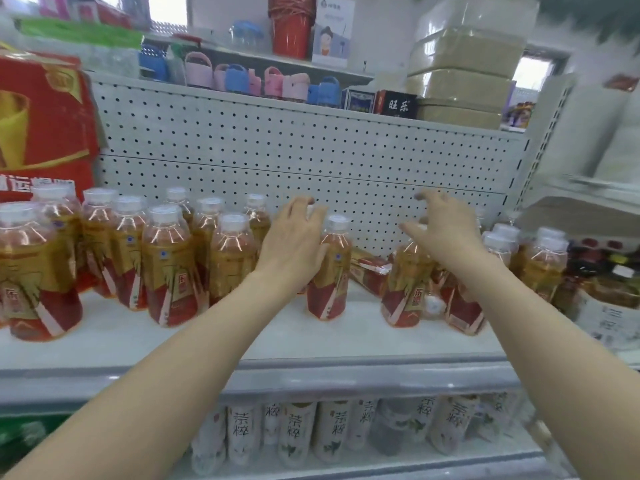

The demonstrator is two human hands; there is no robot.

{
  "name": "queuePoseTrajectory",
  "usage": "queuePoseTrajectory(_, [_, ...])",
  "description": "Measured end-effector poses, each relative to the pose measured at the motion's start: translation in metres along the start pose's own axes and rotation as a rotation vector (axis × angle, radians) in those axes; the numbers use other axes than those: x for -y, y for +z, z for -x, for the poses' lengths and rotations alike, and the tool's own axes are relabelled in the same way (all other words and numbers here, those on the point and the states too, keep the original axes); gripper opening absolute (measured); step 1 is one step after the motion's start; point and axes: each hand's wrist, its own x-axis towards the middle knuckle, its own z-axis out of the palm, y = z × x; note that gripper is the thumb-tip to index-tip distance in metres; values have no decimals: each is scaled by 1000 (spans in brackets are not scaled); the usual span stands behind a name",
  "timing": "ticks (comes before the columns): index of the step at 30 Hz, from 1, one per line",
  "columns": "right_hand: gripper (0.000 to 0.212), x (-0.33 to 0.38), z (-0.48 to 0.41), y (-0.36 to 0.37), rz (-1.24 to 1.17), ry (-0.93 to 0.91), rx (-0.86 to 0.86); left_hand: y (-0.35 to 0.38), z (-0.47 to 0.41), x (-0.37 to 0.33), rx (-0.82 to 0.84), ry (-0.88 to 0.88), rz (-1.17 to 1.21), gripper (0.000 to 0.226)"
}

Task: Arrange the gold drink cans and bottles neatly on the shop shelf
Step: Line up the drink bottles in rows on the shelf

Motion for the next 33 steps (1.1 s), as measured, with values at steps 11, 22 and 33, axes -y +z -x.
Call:
queuePoseTrajectory(11, [80, -15, -5, 34, -356, -39, 275, 28, -14, -24, 201, -233, 250, 81])
queuePoseTrajectory(22, [68, 49, -35, 82, -611, -201, 267, 0, 14, 1, 132, -315, 113, 81])
queuePoseTrajectory(33, [47, 18, -66, 107, -732, -60, 275, 4, 12, -1, 32, -220, -54, 70])
